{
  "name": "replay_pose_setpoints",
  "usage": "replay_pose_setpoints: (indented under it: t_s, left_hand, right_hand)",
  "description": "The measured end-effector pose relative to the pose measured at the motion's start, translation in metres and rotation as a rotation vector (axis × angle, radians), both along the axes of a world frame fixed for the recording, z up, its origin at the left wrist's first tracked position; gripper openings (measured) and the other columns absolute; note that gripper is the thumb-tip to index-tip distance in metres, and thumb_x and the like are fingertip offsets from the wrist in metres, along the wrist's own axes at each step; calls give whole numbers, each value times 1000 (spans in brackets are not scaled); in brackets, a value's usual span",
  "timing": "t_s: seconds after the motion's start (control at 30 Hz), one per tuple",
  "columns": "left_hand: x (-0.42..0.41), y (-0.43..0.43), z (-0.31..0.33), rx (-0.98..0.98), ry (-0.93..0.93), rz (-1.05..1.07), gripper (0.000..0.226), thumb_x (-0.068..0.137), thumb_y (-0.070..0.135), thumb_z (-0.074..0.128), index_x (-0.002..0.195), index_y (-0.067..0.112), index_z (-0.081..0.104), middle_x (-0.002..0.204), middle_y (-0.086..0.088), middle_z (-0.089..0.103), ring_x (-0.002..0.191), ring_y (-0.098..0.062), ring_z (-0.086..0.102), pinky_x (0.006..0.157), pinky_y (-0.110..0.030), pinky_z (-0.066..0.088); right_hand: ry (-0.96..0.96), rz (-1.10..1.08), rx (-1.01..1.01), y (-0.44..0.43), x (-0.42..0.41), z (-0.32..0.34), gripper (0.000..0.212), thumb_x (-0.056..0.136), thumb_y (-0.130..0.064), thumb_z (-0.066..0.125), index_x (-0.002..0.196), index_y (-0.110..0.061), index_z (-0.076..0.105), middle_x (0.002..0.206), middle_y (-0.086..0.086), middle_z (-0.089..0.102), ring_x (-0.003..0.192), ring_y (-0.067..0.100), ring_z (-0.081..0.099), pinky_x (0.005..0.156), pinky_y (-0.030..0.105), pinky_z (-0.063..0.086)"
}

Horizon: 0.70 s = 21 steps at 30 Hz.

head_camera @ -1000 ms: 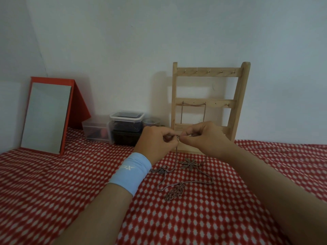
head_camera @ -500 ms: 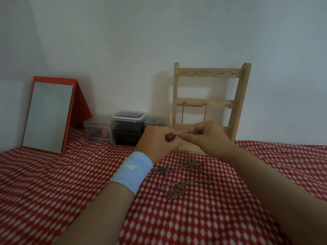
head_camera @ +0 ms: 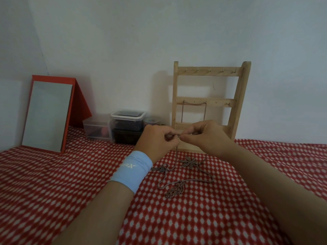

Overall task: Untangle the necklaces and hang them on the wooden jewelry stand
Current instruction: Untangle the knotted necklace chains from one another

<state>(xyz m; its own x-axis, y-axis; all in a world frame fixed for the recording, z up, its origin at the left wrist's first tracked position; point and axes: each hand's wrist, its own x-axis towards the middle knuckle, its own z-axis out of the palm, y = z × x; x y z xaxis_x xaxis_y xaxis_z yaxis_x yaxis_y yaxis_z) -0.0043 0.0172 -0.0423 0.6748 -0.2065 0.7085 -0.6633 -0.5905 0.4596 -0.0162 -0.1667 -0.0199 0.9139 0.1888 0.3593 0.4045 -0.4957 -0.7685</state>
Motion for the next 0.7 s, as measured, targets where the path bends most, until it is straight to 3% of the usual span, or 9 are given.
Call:
replay_pose_setpoints:
  t_s: [0.2,0.27,0.37,0.5,0.6,0.7]
  left_hand:
    - [-1,2,2,-4,-4,7,15,81,12,72,94,14,79,81,3,75,68,0,63,74,-6,50]
    - [0,2,2,-4,0,7,14,81,13,72,93,15,79,80,2,76,69,-1,63,74,-7,51]
    - [-2,1,2,-2,12,-5,14,82,14,72,93,15,79,80,3,75,70,-1,64,74,-9,51]
    - [-1,1,2,-1,16,-13,14,82,15,72,94,17,79,80,4,75,72,-3,65,74,-14,54]
    - [-1,1,2,7,17,-13,15,82,15,71,94,17,79,80,4,75,73,-4,66,75,-18,55]
    - [-2,1,3,12,11,-15,16,82,15,71,96,18,79,81,4,75,73,-2,66,75,-16,55]
  right_hand:
    - [-1,49,-33,2,-5,2,12,90,-16,76,80,-23,77,66,-20,72,60,-7,63,61,7,48]
    - [-4,9,-20,1,-3,-1,9,90,-19,76,82,-21,78,59,-15,67,52,-3,55,58,12,47]
    - [-9,-45,7,-1,1,-3,7,88,-26,77,82,-25,80,63,-4,67,59,12,53,67,30,54]
    - [-9,-41,6,0,1,-3,8,88,-24,78,82,-29,80,74,-4,75,68,13,65,74,27,59]
    - [1,-34,12,0,-1,-4,7,88,-25,77,83,-29,80,82,3,78,85,29,70,80,35,61]
    - [-2,-25,24,1,-2,-5,8,88,-26,77,83,-30,80,83,6,78,83,32,69,79,31,60]
